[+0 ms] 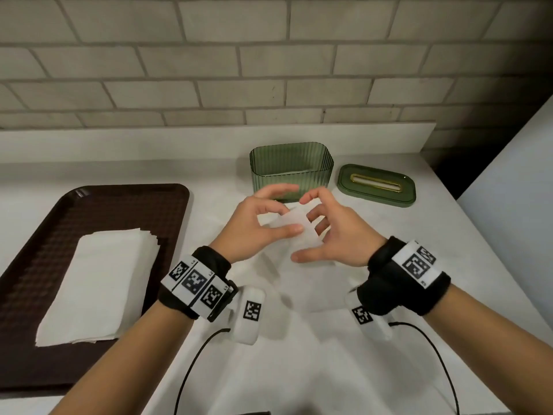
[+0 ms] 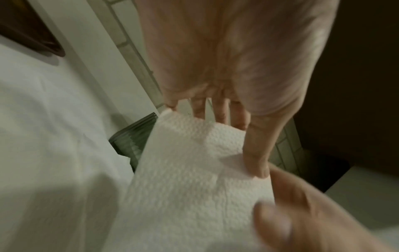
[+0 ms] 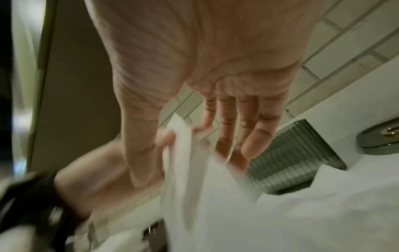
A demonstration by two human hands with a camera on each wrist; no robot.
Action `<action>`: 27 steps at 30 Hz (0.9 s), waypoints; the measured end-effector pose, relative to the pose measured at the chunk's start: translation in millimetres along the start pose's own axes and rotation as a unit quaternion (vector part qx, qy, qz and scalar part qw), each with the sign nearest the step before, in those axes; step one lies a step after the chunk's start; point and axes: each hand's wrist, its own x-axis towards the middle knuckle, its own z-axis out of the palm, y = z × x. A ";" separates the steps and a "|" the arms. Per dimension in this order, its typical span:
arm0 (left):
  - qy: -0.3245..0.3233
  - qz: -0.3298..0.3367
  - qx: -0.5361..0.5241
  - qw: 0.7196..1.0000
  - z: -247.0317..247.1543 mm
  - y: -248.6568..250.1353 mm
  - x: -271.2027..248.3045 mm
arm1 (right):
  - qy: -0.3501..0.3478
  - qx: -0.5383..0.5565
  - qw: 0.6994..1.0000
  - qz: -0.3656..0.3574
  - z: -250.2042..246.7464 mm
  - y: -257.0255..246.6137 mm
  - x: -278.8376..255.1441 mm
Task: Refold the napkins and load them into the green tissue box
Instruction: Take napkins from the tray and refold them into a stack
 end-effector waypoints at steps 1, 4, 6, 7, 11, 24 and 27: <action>0.020 0.010 -0.017 1.000 -2.6 1.4 2.6 | -0.014 -0.016 1.000 0.000 2.7 4.2 -0.6; 0.105 -0.010 -0.061 0.992 -11.1 1.6 13.3 | -0.032 -0.058 0.998 -0.009 -2.2 13.7 3.0; 0.157 -0.052 -0.103 0.981 -19.5 -2.7 19.9 | 0.001 -0.067 0.998 -0.006 -18.8 15.4 12.3; 0.173 -0.074 -0.126 0.974 -23.6 -4.3 22.7 | 0.030 -0.061 0.998 -0.004 -29.8 16.1 19.3; 0.220 -0.127 -0.169 0.952 -40.2 -9.8 45.3 | 0.140 0.154 0.977 0.038 -69.0 12.6 58.5; 0.143 -0.136 0.225 0.954 -58.6 -51.0 153.3 | 0.186 -0.168 0.968 0.025 -74.4 39.9 174.0; 0.071 -0.166 0.273 0.945 -53.7 -63.0 161.6 | 0.123 -0.281 0.949 0.076 -66.8 52.8 179.8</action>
